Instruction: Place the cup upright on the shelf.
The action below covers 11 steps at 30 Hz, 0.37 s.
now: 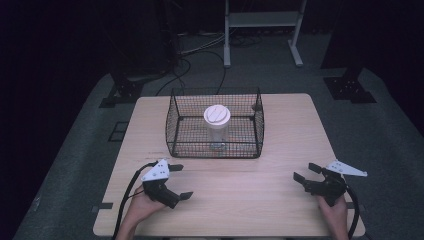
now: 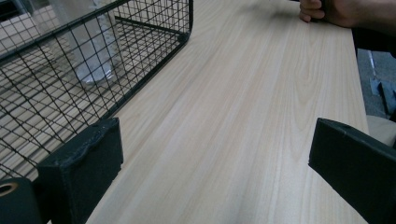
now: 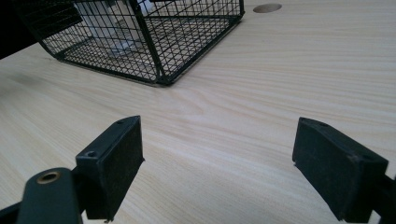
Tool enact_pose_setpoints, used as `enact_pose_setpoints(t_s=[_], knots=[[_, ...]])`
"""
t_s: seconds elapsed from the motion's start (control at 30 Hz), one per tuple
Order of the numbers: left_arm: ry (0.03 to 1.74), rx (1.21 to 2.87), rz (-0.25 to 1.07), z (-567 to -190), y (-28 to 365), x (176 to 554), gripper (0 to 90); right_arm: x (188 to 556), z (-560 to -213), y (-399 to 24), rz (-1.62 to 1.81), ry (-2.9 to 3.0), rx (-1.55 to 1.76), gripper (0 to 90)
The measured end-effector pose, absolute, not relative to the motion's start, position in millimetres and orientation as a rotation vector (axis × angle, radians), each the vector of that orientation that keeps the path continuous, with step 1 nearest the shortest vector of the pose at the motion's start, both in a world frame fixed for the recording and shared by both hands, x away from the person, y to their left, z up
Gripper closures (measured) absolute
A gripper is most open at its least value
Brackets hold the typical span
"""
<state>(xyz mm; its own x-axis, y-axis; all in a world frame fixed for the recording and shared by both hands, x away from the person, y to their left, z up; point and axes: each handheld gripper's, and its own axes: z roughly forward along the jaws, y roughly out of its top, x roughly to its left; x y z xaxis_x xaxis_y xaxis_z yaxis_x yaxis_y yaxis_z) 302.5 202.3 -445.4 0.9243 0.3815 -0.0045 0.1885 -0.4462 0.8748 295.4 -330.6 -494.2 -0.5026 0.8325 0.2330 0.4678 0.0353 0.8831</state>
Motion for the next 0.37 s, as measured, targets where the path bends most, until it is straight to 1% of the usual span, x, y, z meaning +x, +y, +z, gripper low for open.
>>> enact_pose_setpoints(t_s=[0.13,0.37], knots=[[0.426,2.019,0.231,-449.9,207.6,299.7,2.1,295.4,-494.2,-330.7,1.457,1.974,1.320,15.2],[0.422,2.024,0.240,-456.8,209.9,291.9,2.1,295.5,-494.2,-330.8,1.459,1.975,1.319,15.2]])
